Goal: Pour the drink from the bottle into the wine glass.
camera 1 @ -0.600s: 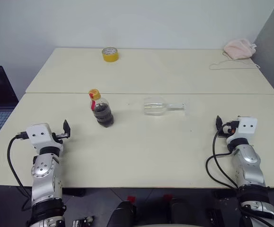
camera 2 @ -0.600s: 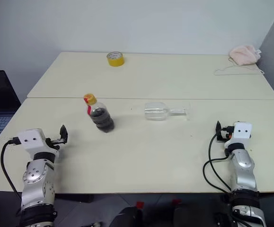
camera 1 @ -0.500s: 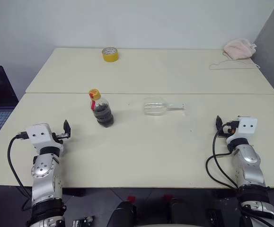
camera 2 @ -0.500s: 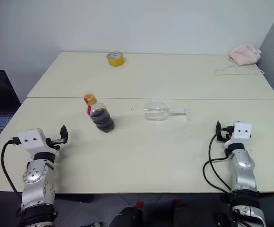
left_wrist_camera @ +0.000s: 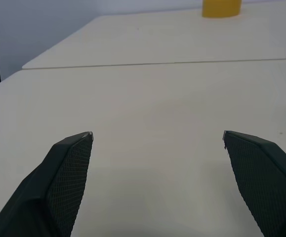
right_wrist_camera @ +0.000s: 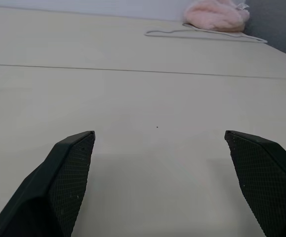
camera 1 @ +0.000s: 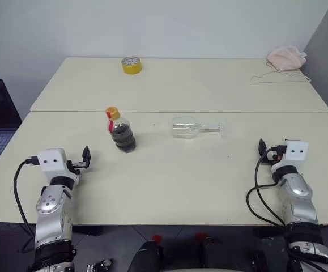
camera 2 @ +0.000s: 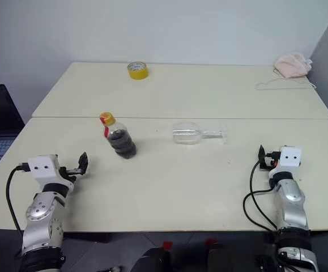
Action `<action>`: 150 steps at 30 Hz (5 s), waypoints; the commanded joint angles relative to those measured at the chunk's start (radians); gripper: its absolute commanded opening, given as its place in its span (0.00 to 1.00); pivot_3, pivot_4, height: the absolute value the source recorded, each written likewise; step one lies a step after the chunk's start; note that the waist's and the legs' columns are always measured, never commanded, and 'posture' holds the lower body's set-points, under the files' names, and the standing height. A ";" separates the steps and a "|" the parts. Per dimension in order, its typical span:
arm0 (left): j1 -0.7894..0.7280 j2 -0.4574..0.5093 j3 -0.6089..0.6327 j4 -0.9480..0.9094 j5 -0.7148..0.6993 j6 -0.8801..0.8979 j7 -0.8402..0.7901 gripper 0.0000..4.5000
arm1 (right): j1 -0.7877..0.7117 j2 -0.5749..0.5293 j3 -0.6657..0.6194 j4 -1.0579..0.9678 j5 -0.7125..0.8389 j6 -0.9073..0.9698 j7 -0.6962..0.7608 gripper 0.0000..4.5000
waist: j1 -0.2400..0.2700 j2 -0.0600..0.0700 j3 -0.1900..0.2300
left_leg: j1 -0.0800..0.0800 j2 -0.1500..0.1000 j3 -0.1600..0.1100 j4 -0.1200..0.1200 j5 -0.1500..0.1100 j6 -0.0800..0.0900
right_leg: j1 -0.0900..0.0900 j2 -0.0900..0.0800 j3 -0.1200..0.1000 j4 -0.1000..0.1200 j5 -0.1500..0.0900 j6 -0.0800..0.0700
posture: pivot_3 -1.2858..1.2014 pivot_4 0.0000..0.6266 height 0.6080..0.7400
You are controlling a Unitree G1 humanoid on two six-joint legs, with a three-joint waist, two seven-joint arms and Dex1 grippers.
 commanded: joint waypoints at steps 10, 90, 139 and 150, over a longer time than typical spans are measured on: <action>0.108 0.066 -0.053 -0.258 -0.066 0.009 -0.210 0.99 | 0.135 -0.068 0.074 -0.381 0.163 0.124 0.267 1.00 | 0.002 0.001 0.000 | -0.001 0.002 0.002 -0.001 0.000 0.000 | -0.002 0.001 0.002 0.000 0.000 0.000 | 0.52 0.24 1.00; -0.269 -0.029 -0.291 0.017 0.012 -0.033 -0.359 0.46 | -0.083 -0.230 0.294 -0.869 0.354 0.634 0.535 1.00 | 0.018 0.000 0.003 | -0.003 0.002 -0.001 0.001 0.000 0.000 | -0.002 0.002 -0.003 0.000 0.000 0.000 | 0.52 0.24 1.00; -0.278 -0.170 -0.461 -0.165 0.155 0.095 -0.177 0.36 | -0.518 0.268 0.502 -0.614 0.133 0.871 0.164 0.28 | -0.002 0.000 0.003 | -0.007 0.002 -0.001 0.000 0.000 -0.001 | -0.011 0.001 -0.002 0.002 0.000 -0.001 | 0.52 0.24 1.00; -0.215 -0.105 -0.423 -0.314 0.045 0.246 -0.268 0.25 | -0.623 0.118 0.453 -0.298 0.189 0.572 0.603 0.28 | -0.010 0.000 0.003 | -0.007 0.003 0.000 -0.001 0.000 -0.001 | -0.010 0.002 -0.002 0.002 0.000 -0.001 | 0.52 0.24 1.00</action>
